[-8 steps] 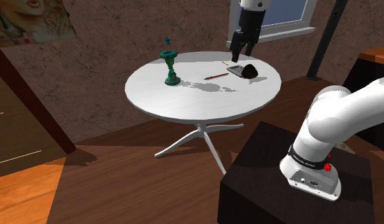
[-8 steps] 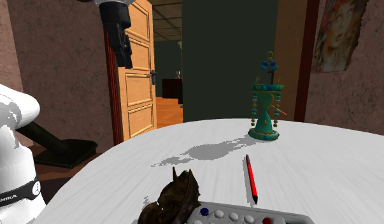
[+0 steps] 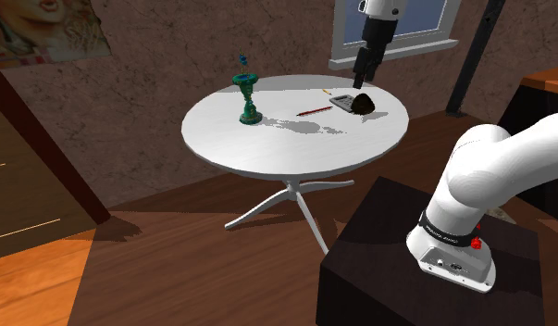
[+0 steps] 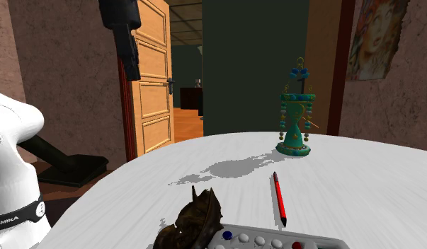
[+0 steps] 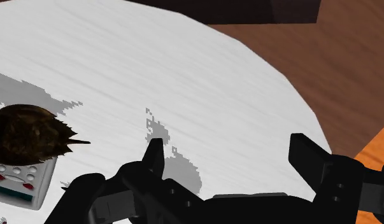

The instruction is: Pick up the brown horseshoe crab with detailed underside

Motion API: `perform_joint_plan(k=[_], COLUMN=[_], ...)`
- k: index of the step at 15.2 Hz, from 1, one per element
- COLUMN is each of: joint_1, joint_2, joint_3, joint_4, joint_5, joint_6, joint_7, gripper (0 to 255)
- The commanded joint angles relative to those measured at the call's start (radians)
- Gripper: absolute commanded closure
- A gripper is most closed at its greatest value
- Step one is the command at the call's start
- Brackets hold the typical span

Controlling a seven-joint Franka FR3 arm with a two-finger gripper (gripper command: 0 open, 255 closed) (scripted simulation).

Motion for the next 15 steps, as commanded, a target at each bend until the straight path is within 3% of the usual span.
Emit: perform_joint_plan(k=[1, 8, 15], joint_1=[0.001, 0.043, 0.156], joint_2=[0.006, 0.129, 0.357], joint_3=[-0.072, -0.315, -0.586], joint_4=[-0.009, 0.062, 0.224], joint_5=[-0.029, -0.092, -0.064], joint_6=[0.012, 0.049, 0.081], joint_7=[-0.103, -0.435, -0.791], gripper=[0, 0, 0])
